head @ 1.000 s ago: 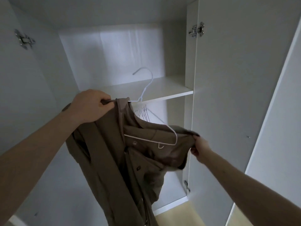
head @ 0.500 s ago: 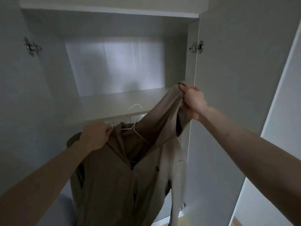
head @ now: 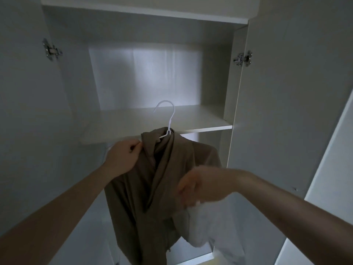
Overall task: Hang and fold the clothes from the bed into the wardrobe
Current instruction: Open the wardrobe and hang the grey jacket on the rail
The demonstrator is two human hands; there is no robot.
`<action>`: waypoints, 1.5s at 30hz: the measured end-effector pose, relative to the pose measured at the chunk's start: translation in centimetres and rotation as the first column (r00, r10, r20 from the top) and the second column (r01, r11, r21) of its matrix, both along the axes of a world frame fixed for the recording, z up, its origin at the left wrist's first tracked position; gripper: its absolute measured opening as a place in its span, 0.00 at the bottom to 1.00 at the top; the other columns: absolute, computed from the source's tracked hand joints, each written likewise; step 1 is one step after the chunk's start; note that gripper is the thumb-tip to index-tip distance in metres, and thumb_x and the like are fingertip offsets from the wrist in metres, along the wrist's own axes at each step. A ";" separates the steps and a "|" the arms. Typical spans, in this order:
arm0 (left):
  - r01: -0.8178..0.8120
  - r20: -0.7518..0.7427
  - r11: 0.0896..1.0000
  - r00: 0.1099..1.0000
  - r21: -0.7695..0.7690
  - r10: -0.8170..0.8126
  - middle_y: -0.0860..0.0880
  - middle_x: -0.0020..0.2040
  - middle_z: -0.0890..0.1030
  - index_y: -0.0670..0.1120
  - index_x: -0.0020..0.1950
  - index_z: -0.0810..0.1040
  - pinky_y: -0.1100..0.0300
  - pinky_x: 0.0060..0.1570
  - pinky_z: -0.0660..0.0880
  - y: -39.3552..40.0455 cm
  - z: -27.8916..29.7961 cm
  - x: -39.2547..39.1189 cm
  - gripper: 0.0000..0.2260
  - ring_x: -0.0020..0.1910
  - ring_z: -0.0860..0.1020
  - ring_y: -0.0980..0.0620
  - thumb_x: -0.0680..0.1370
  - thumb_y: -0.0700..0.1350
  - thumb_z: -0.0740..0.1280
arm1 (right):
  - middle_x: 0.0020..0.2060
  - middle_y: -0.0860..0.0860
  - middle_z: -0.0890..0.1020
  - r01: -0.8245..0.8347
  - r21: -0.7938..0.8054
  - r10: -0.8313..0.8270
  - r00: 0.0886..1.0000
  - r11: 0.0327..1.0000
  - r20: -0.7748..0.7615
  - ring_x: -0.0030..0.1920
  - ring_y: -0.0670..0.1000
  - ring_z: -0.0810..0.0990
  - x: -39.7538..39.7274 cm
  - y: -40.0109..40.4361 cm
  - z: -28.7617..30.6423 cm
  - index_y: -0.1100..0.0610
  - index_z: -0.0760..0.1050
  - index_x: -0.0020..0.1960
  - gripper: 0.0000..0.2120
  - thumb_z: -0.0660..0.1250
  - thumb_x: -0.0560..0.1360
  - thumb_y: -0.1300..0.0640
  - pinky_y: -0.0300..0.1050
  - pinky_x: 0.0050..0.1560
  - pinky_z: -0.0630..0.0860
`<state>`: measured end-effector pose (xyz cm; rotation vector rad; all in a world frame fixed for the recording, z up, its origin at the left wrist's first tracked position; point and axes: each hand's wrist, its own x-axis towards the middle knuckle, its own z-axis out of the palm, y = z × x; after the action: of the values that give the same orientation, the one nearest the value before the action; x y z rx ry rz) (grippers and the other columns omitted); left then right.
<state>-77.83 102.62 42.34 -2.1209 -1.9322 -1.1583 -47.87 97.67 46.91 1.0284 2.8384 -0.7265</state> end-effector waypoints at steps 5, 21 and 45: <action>0.110 0.108 0.994 0.988 -0.010 -0.108 0.52 0.29 0.73 0.50 0.33 0.73 0.56 0.35 0.65 -0.4 0.3 0.2 0.20 0.32 0.72 0.54 0.85 0.49 0.61 | 0.60 0.44 0.81 0.553 0.230 -0.350 0.744 0.801 -0.570 0.61 0.48 0.80 3.7 6.6 -2.4 0.44 0.76 0.65 0.19 0.72 0.76 0.46 0.47 0.65 0.75; 0.188 0.173 0.970 0.972 -0.157 -0.161 0.55 0.51 0.84 0.48 0.55 0.82 0.60 0.53 0.76 -0.9 -3.0 4.4 0.10 0.49 0.79 0.57 0.85 0.44 0.60 | 0.33 0.44 0.78 0.545 0.120 -0.402 0.732 0.830 -0.550 0.36 0.46 0.76 5.4 7.8 -9.2 0.49 0.75 0.39 0.15 0.62 0.84 0.53 0.44 0.43 0.74; 0.304 0.200 0.882 0.949 -0.359 -0.245 0.52 0.68 0.70 0.50 0.73 0.72 0.51 0.72 0.68 1.4 -8.0 9.8 0.20 0.67 0.69 0.54 0.81 0.39 0.63 | 0.34 0.55 0.81 0.766 -0.295 -0.720 0.295 0.572 -0.628 0.33 0.49 0.78 12.6 1.0 -18.3 0.57 0.81 0.40 0.15 0.63 0.83 0.57 0.44 0.37 0.70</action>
<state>-68.06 104.02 34.37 -2.6582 -2.1241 -1.0721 -35.23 98.72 28.57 2.7286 2.7037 -1.3231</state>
